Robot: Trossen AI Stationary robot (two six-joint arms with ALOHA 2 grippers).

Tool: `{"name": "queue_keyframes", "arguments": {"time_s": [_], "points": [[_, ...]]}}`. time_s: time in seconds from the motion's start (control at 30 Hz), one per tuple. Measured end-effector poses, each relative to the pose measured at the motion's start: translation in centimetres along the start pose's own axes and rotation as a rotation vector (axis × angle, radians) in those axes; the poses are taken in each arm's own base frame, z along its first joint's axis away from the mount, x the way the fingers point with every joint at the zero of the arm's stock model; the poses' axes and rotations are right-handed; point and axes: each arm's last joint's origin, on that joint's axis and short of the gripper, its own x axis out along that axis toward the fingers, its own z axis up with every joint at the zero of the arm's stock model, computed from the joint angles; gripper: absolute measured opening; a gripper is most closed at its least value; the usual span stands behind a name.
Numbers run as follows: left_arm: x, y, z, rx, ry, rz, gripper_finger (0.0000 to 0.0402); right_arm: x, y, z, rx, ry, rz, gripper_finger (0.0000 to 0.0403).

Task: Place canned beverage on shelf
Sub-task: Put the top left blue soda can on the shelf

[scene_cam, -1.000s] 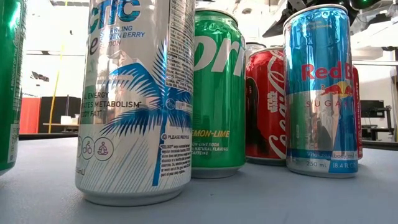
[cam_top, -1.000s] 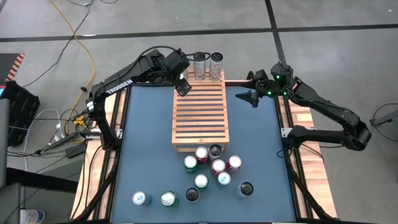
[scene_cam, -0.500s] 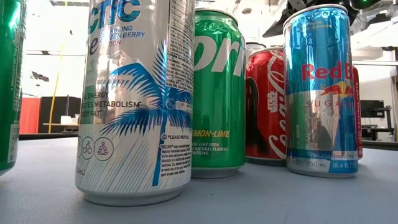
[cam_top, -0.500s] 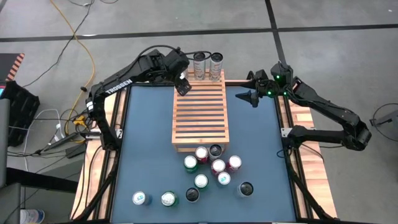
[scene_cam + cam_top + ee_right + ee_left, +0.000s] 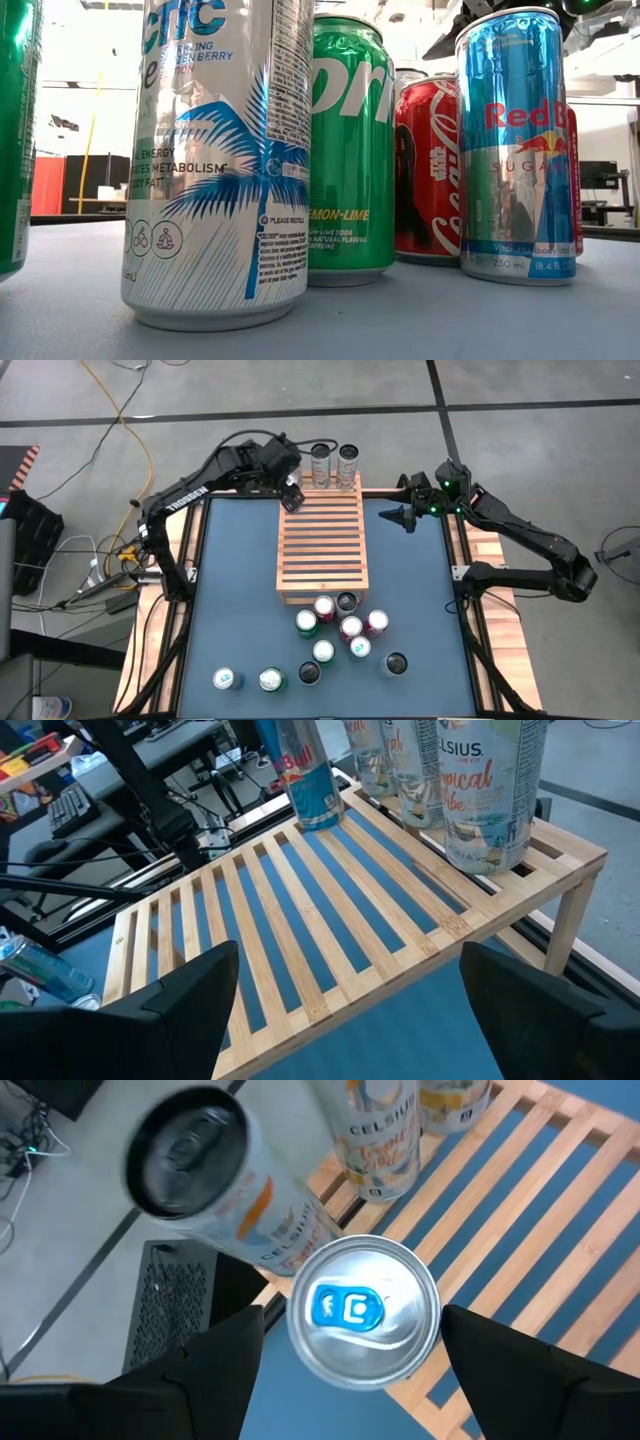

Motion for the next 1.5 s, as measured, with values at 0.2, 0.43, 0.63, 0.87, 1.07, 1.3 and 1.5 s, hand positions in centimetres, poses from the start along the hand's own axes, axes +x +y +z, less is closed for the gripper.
{"name": "queue_keyframes", "arguments": {"time_s": [0.2, 0.43, 0.63, 0.87, 1.07, 1.3, 1.5], "points": [[-2.0, 0.7, 0.4, -0.004, -0.018, -0.014, 0.0293, 0.0, 0.0, 0.0, 0.000, 0.000, 0.001, 0.0363], [-4.6, -0.9, -0.9, 0.127, 0.050, -0.141, 0.0256, 0.0, 0.0, 0.0, 0.001, 0.003, 0.000, 0.0363], [-6.5, -3.5, -1.7, 0.303, 0.021, -0.225, 0.0131, 0.0, 0.0, -0.1, -0.001, 0.008, -0.001, 0.0363], [-3.9, -5.1, -2.4, 0.397, 0.055, -0.226, 0.0010, 0.0, 0.0, -0.1, -0.005, 0.008, -0.001, 0.0363], [-1.4, -5.9, -2.9, 0.451, 0.071, -0.225, 0.0001, 0.0, 0.0, -0.1, -0.009, 0.008, -0.001, 0.0363], [0.5, -4.8, -3.7, 0.468, 0.050, -0.240, 0.0000, 0.0, 0.0, -0.1, -0.009, 0.008, -0.001, 0.0363], [1.5, -4.1, -4.1, 0.487, 0.014, -0.226, 0.0000, 0.0, 0.0, -0.1, -0.008, 0.007, -0.001, 0.0363]]}}
